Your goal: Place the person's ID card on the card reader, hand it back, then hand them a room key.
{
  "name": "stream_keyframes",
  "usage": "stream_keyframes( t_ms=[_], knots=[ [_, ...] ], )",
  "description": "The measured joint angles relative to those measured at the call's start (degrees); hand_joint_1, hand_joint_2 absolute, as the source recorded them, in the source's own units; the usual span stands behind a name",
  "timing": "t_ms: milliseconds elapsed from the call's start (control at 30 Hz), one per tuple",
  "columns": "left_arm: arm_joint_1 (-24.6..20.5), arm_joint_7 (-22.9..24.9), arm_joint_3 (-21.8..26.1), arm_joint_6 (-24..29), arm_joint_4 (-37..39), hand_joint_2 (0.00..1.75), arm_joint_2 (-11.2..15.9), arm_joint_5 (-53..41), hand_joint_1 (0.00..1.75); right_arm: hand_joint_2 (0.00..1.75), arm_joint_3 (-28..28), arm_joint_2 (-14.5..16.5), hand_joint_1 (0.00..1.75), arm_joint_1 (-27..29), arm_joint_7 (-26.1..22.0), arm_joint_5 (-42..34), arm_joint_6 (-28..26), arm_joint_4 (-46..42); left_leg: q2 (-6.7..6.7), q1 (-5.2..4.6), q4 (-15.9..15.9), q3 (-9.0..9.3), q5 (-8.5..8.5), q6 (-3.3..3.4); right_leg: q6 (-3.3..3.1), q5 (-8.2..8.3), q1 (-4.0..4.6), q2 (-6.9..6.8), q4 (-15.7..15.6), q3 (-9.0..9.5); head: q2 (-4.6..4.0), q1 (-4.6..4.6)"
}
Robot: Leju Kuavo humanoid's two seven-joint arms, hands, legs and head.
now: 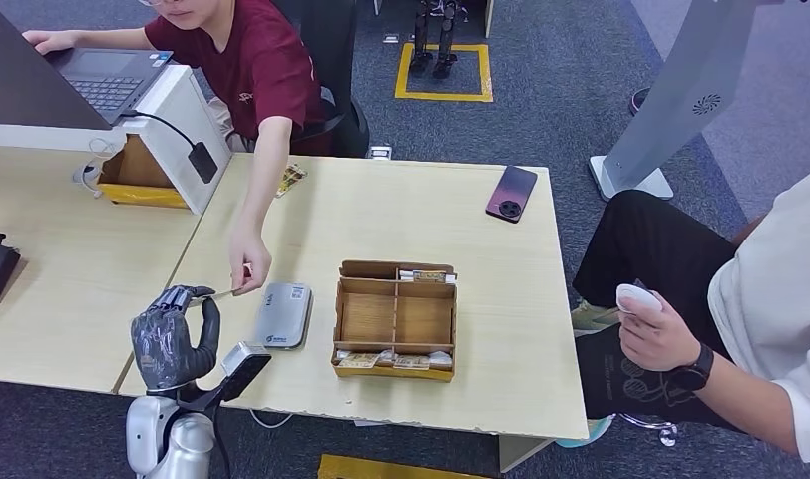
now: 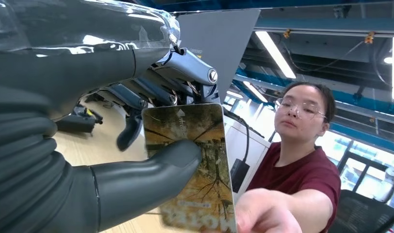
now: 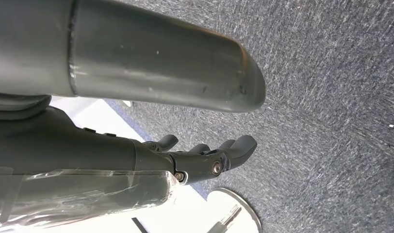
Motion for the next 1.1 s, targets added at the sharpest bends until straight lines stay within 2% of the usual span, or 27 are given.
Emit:
stream_keyframes(
  t_ms=[200,367,433,600,700,933,1100],
  knots=[
    [0.18,0.01,-0.10,0.00,-0.13,1.75,0.20,1.73,1.75,0.00,0.00,0.00,0.00,-0.01,0.00,0.00,-0.03,0.00,-0.01,0.00,0.00,0.00,0.00,0.00,0.00,0.00,0.00,-0.01,0.00,0.00,0.00,0.00],
    [-0.30,1.37,-1.72,-1.28,2.09,1.75,0.67,10.90,1.75,0.00,0.00,0.00,0.00,-0.02,0.19,-0.05,-0.20,0.00,-0.02,-0.01,0.00,0.02,0.00,0.00,0.00,0.00,0.00,-0.02,-0.01,-0.01,0.00,0.00],
    [-1.37,5.68,-3.99,-6.91,5.74,1.75,1.76,19.50,1.75,0.00,-0.01,0.00,0.00,-0.01,0.45,-0.11,-0.38,0.00,-0.02,-0.01,0.01,0.02,0.01,0.00,0.00,0.00,0.00,-0.02,-0.01,0.00,0.00,-0.01],
    [-4.57,16.36,-10.00,-25.56,13.34,1.75,4.93,38.24,1.75,0.00,-0.17,0.00,0.00,0.10,1.06,-0.15,-1.18,0.00,0.01,0.00,0.00,0.02,0.07,0.00,-0.03,0.04,0.00,0.00,0.00,0.00,0.00,0.00],
    [-6.67,20.59,-11.73,-31.05,17.17,1.75,6.64,43.80,1.75,0.00,-0.17,0.00,0.00,0.18,1.35,-0.11,-1.36,0.00,0.04,0.00,0.00,0.03,0.08,-0.01,-0.05,0.05,0.00,0.03,0.01,-0.01,0.00,0.00],
    [-9.21,22.85,-13.59,-31.94,21.75,1.75,9.10,45.33,1.75,0.00,-0.17,0.00,0.00,0.30,1.51,-0.09,-1.41,0.00,0.01,0.00,0.00,0.01,0.07,-0.01,-0.05,0.04,0.00,0.00,0.01,-0.02,0.00,0.00],
    [-11.48,25.74,-14.64,-28.92,26.01,1.75,10.00,46.60,1.75,0.00,-0.19,0.00,0.00,0.30,2.10,0.00,-1.51,0.00,0.00,0.00,0.00,0.01,0.08,0.00,-0.05,0.05,0.00,0.00,0.01,-0.01,0.00,0.01]
  ],
)
